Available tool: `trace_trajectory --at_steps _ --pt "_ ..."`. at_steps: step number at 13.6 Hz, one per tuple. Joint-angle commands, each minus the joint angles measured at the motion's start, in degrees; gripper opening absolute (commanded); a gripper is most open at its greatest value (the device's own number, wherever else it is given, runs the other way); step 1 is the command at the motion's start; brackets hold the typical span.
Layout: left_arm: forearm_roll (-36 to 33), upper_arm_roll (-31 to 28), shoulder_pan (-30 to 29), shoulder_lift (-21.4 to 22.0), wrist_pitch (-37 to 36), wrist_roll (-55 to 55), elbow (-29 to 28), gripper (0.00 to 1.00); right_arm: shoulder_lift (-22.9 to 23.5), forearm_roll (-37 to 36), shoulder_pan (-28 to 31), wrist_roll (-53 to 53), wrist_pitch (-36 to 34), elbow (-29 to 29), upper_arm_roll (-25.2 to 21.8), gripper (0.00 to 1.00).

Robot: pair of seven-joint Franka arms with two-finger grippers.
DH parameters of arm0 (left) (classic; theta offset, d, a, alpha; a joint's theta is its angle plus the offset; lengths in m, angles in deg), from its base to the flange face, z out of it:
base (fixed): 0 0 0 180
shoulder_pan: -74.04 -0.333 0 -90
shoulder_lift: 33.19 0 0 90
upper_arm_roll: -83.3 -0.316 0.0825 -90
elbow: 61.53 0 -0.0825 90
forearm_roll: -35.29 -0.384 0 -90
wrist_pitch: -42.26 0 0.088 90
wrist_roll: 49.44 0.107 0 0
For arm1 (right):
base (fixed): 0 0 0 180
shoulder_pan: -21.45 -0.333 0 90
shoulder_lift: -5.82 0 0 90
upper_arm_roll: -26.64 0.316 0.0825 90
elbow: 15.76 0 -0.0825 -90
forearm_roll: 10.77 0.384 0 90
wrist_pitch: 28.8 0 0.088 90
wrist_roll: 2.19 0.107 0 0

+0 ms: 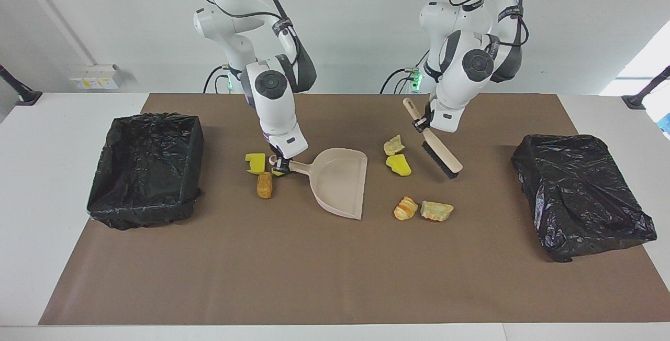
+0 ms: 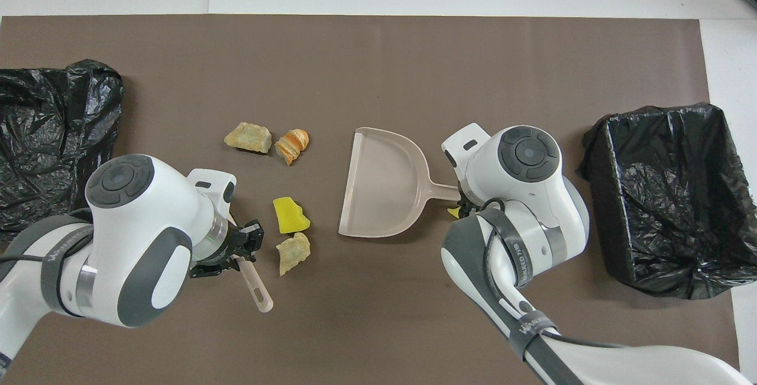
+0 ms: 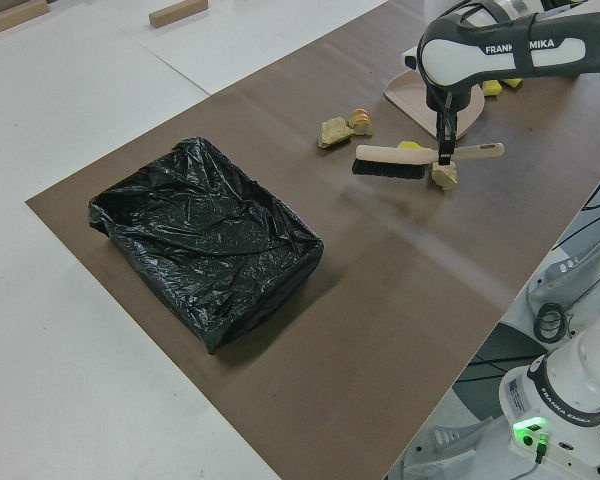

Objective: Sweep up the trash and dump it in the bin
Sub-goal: 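Sweep the yellow sponge and crusts toward the dustpan with the left gripper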

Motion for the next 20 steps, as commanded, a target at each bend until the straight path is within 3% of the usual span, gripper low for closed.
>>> trace_trajectory --at_steps 1,6,11,15,19,20 --pt "2.80 -0.29 3.28 2.86 6.51 -5.14 -4.99 0.00 -0.25 -0.72 -0.52 -1.22 1.90 -1.13 0.33 0.00" --pt "5.78 -0.29 9.17 1.29 13.37 -5.32 -6.50 0.00 -0.25 -0.72 -0.97 -0.95 1.20 -1.13 0.33 0.00" --pt "5.88 -0.20 9.88 -2.58 21.82 -0.61 -2.91 0.00 -0.33 -0.72 -0.87 -1.30 1.11 -1.13 0.24 0.00" --pt "5.87 -0.20 9.27 -7.59 23.14 3.11 5.08 0.00 -0.25 -0.72 -1.40 -0.60 1.64 -1.22 0.33 0.00" --pt "4.48 -0.90 6.39 -6.90 20.09 4.07 6.51 0.00 -0.25 -0.72 -1.49 -0.34 1.73 -1.22 0.33 0.00" --pt "1.25 -0.82 4.72 -7.07 17.90 7.47 7.73 0.00 -0.07 -0.72 -1.49 -0.34 1.81 -1.22 0.33 0.00"
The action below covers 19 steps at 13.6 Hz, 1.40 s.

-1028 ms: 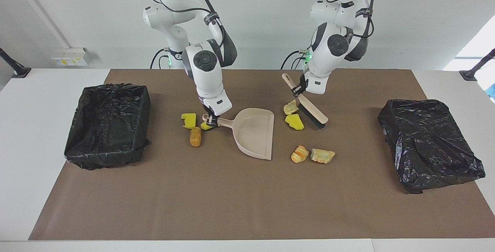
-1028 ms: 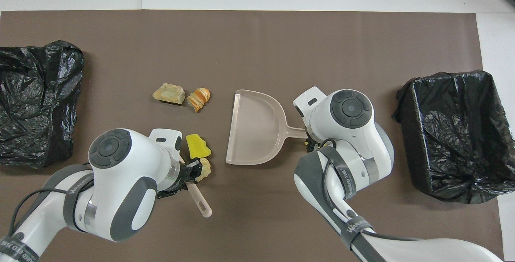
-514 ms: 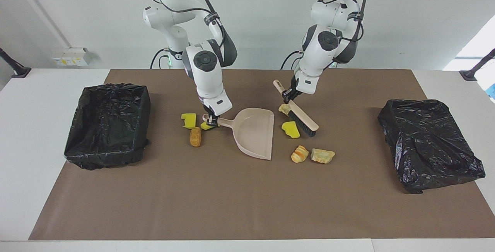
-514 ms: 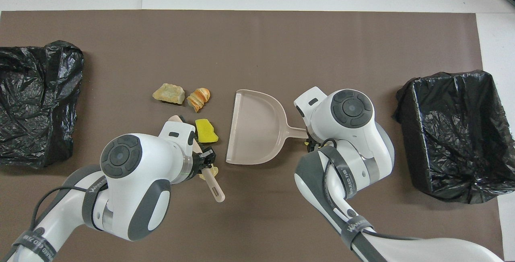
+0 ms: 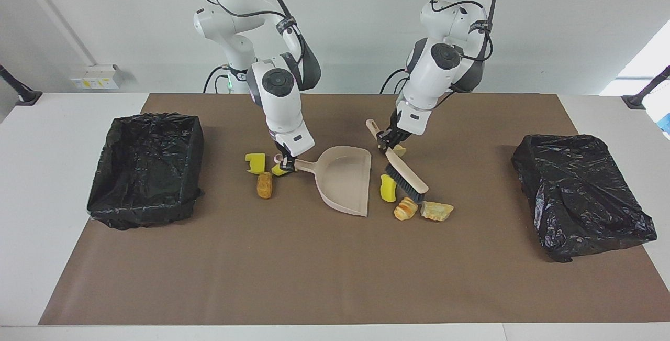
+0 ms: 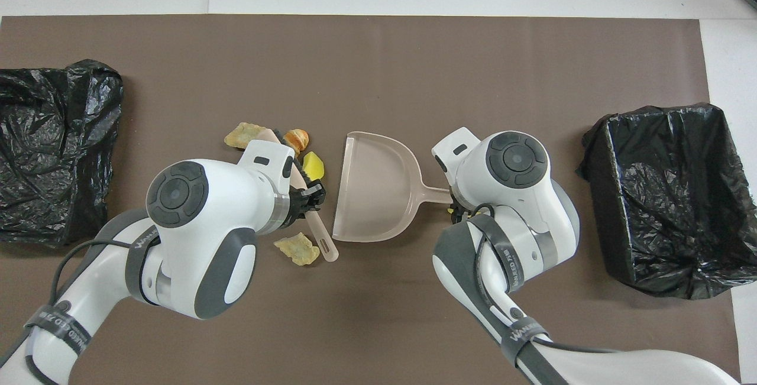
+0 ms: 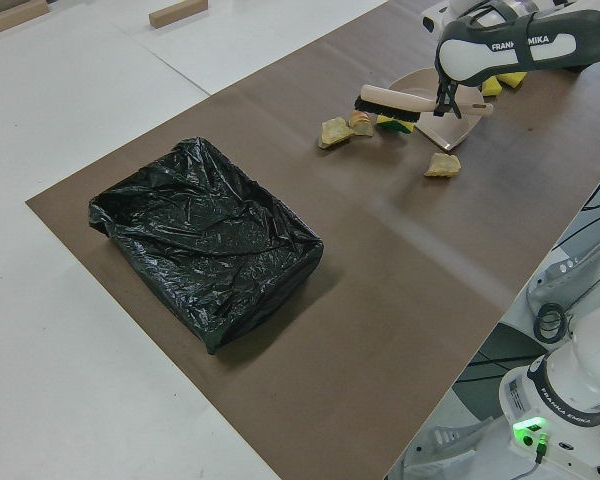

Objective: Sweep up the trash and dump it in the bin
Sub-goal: 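Sweep the yellow sponge and crusts toward the dustpan with the left gripper, then raise the brush with the left gripper and move it farther from the robot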

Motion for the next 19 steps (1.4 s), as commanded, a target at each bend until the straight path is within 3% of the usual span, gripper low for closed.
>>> trace_trajectory --at_steps 1,7,9,12,19 --pt "-5.66 -0.33 -4.86 -0.37 -6.62 9.27 3.20 0.00 -0.09 -0.72 -0.06 -0.34 1.44 -1.30 0.30 0.00" --pt "-14.64 -0.33 -17.96 -3.43 -14.55 41.62 7.25 0.00 -0.09 -0.72 -1.64 -0.95 1.79 -1.39 0.39 0.00" --pt "-15.97 -0.33 -18.32 -6.86 -14.99 43.33 9.53 0.00 -0.09 -0.72 -1.11 -1.13 1.70 -1.39 0.39 0.00" --pt "-17.91 0.19 -18.15 -13.80 -21.49 43.60 18.05 0.00 -0.09 -0.72 -0.59 -1.13 1.35 -1.47 0.39 0.00" --pt "-13.61 0.37 -14.73 -14.26 -19.74 44.13 16.14 0.00 -0.09 -0.63 -0.50 -0.51 1.35 -1.47 0.39 0.00"
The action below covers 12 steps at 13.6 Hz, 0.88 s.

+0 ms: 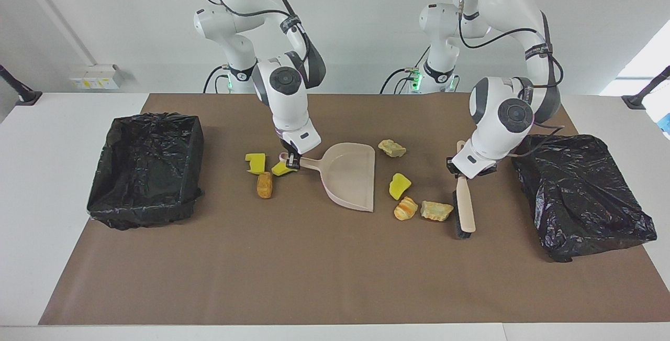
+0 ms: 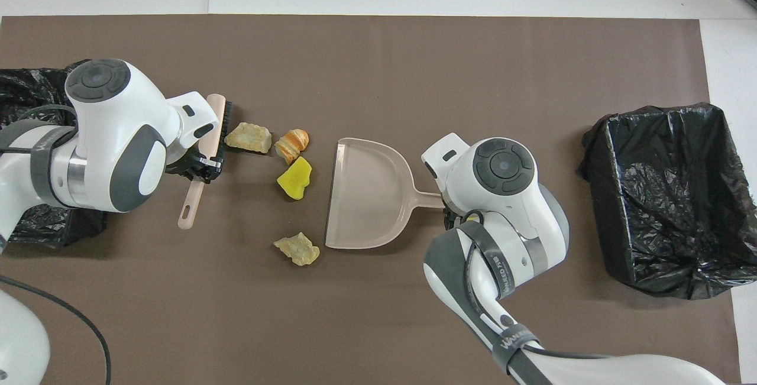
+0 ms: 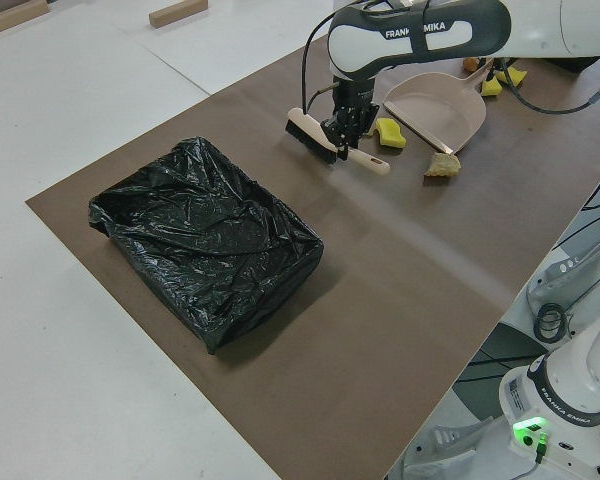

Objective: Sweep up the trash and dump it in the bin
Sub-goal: 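Raise the brush with the left gripper and move it farther from the robot, then sweep the crusts and sponge into the dustpan with the left gripper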

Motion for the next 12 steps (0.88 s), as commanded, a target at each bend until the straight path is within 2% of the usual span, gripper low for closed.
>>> trace_trajectory --at_steps 1,8,12 --pt "2.11 -0.48 3.13 -0.06 -0.41 -0.43 -0.44 0.00 -0.12 -0.64 0.94 -0.51 1.27 -1.28 0.24 0.00" --pt "9.48 -0.40 15.07 1.96 -0.23 -10.35 -2.64 0.00 -0.12 -0.64 0.86 -0.33 1.35 -1.28 0.24 0.00" --pt "13.09 0.65 17.81 3.98 -2.24 -16.16 -2.64 0.00 -0.12 -0.55 0.86 -0.33 1.35 -1.28 0.24 0.00"
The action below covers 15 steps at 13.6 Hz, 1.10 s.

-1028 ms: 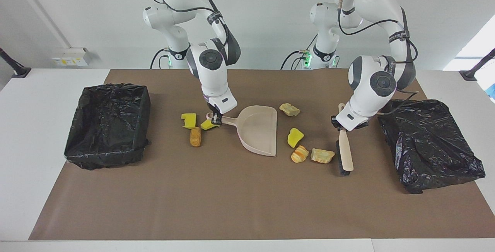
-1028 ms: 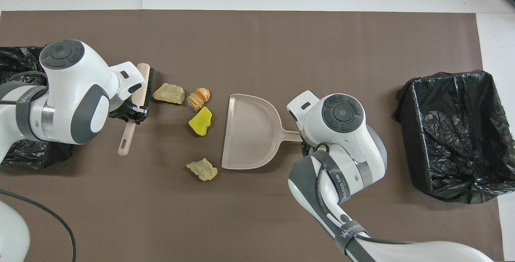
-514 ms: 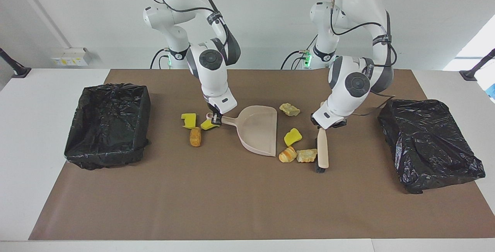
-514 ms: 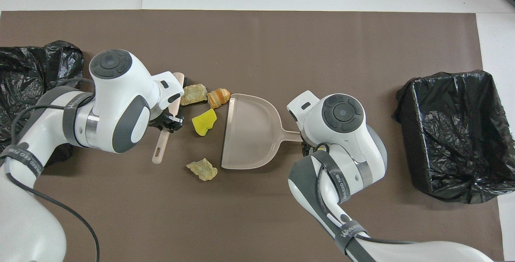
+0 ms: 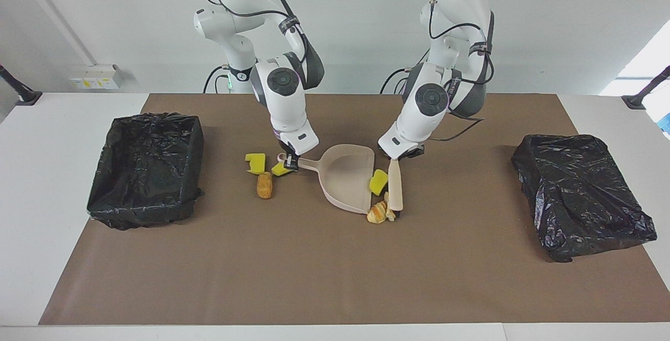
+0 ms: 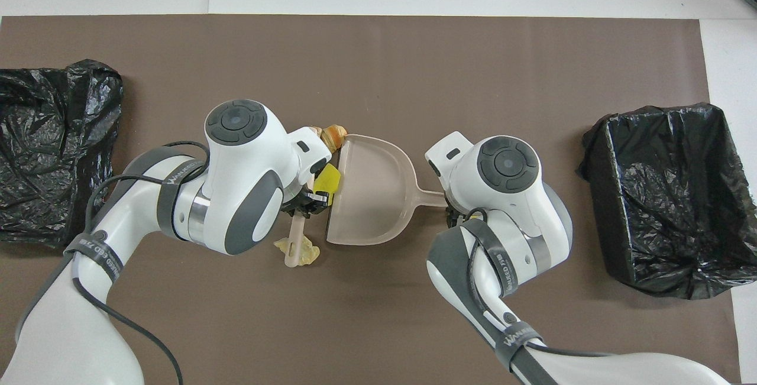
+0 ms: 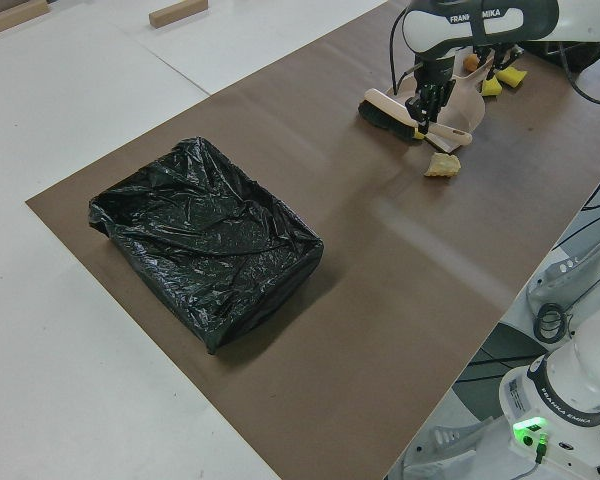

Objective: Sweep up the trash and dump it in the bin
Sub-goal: 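Sweep the crusts and sponge into the dustpan with the left gripper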

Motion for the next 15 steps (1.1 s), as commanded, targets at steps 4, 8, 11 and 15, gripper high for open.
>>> trace_trajectory --at_steps 4,8,11,15 --pt "5.53 0.06 0.89 10.09 -9.69 -3.57 -1.51 0.00 -0.12 -0.55 0.44 -0.34 1.27 -1.22 0.41 0.00" --pt "5.53 -0.12 -2.37 14.23 -15.67 -16.45 -3.96 0.00 -0.12 -0.55 0.53 -0.42 0.92 -1.22 0.41 0.00" --pt "5.71 -0.04 -2.64 20.46 -12.26 -25.79 -14.66 0.00 -0.12 -0.55 0.53 -0.51 0.92 -1.22 0.41 0.00" --pt "7.73 0.23 -1.32 27.42 -7.09 -38.52 -27.07 0.00 -0.12 -0.55 0.88 -0.51 1.27 -1.22 0.41 0.00"
